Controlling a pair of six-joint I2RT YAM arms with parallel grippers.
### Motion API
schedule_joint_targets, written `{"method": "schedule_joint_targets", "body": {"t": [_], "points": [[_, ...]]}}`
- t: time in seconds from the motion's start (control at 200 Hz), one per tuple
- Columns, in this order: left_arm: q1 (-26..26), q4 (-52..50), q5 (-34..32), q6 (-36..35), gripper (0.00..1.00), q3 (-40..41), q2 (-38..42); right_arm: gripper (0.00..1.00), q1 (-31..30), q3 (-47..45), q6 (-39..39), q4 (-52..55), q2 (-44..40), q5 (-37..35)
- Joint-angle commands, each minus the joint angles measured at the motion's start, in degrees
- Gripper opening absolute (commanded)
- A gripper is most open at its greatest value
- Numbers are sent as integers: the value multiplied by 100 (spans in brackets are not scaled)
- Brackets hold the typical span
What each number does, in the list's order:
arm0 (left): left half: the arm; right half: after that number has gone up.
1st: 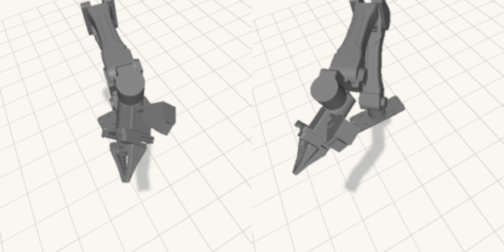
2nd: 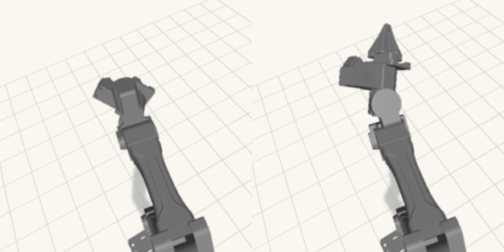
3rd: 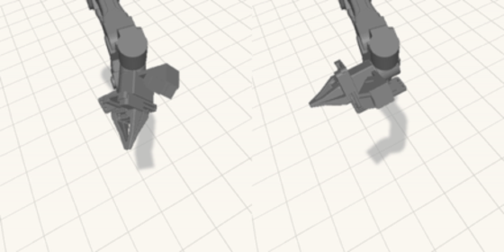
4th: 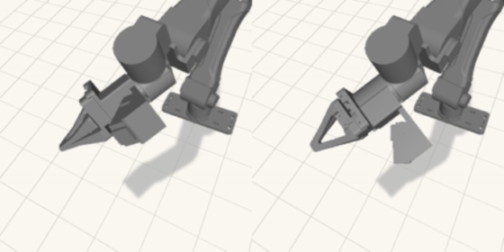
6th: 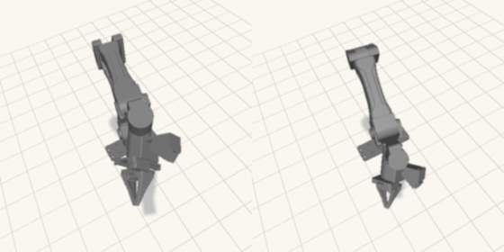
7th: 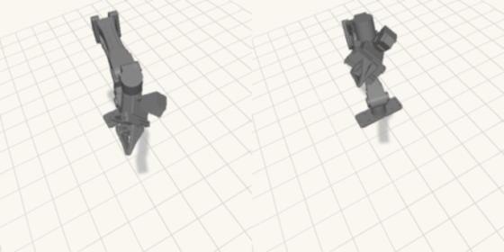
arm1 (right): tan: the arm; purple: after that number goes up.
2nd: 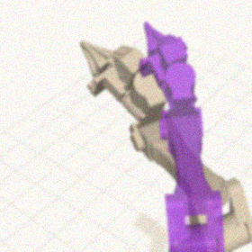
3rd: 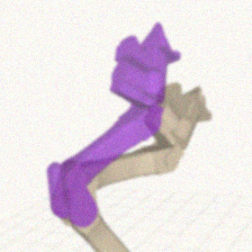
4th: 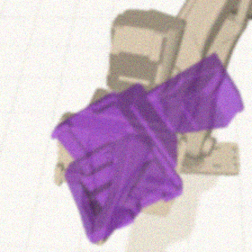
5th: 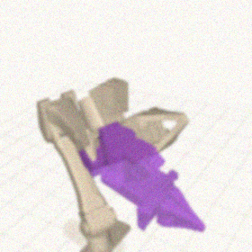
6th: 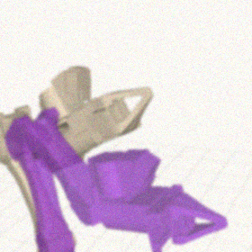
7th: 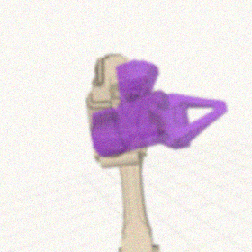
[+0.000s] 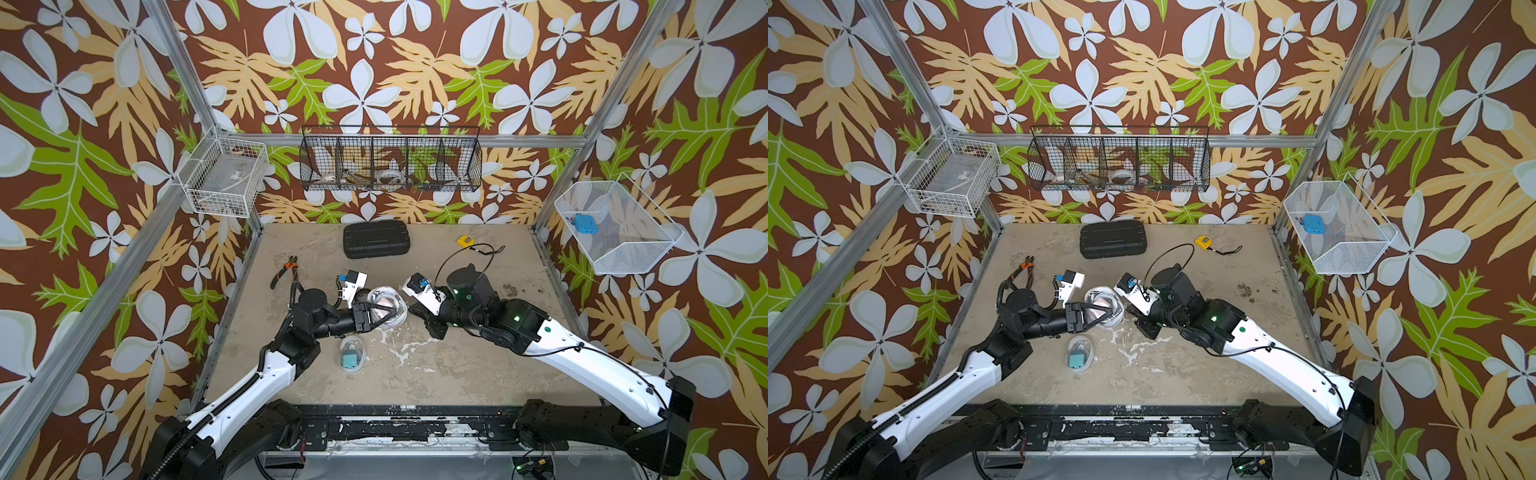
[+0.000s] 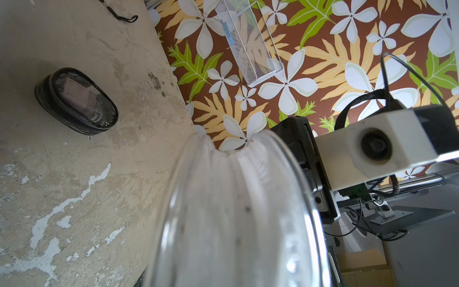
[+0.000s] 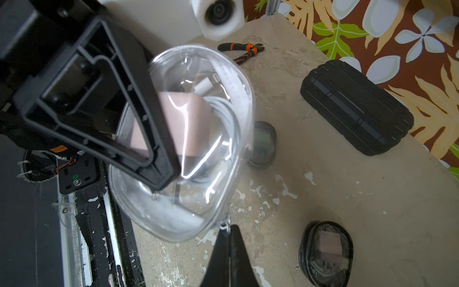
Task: Pack away charging kits
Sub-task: Zip the zipper on the storage bag.
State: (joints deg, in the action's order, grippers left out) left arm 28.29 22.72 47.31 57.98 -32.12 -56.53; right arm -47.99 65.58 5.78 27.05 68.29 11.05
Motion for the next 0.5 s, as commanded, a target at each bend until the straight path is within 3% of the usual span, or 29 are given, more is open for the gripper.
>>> {"method": "schedule_joint_targets", "body": {"t": [0.0, 0.11, 0.35, 0.49], "points": [[9, -611, 328, -268, 0, 48, -82, 0, 60, 24, -201, -413, -115, -561], [17, -597, 184, -360, 0, 72, -121, 0, 78, -137, -283, -147, -269, -660], [272, -573, 555, -495, 0, 124, -157, 0, 75, -617, -386, -753, -532, 35], [498, -576, 651, -531, 0, 193, -74, 0, 79, -332, -262, -640, -216, -365]]}}
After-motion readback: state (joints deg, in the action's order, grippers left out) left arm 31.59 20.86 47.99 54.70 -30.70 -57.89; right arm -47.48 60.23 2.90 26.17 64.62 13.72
